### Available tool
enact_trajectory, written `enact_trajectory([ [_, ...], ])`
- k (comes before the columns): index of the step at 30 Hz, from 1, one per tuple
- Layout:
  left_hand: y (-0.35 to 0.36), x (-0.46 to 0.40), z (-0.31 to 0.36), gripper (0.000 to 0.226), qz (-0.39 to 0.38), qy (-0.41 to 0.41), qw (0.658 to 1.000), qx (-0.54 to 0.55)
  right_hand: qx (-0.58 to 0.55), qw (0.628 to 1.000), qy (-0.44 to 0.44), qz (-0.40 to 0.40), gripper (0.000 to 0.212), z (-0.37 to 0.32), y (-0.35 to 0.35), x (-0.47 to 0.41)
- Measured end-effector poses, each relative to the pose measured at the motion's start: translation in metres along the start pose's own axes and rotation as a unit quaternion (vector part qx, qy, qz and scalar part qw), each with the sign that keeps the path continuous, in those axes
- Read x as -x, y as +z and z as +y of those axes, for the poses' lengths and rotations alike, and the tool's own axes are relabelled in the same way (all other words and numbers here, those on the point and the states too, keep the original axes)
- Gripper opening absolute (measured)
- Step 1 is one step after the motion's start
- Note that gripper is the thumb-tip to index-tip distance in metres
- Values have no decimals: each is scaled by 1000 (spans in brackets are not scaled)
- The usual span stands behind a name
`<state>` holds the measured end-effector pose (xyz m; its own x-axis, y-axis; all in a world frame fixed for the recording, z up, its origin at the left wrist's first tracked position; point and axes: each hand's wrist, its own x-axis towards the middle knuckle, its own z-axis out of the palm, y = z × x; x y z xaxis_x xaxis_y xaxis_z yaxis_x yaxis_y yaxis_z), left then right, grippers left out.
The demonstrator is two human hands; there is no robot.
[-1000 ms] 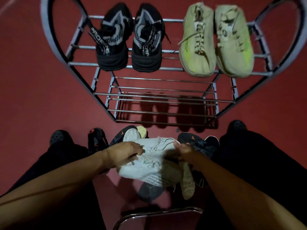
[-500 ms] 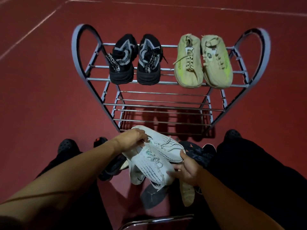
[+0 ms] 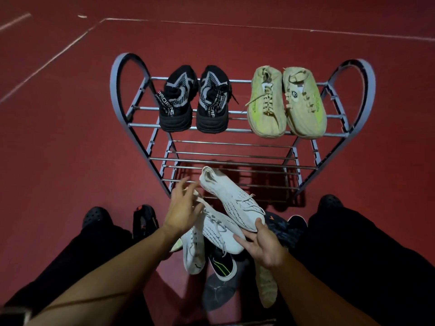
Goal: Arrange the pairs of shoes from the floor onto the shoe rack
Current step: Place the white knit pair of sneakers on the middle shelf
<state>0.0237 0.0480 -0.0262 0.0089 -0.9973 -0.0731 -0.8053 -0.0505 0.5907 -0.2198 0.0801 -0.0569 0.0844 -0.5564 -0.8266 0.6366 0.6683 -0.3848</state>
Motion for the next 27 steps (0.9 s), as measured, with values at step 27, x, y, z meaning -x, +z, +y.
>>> enact_trajectory([
  [27,-4,52,-13,41,-244,-332,748,521,163,974,-158,-13,37,-11,25,36],
])
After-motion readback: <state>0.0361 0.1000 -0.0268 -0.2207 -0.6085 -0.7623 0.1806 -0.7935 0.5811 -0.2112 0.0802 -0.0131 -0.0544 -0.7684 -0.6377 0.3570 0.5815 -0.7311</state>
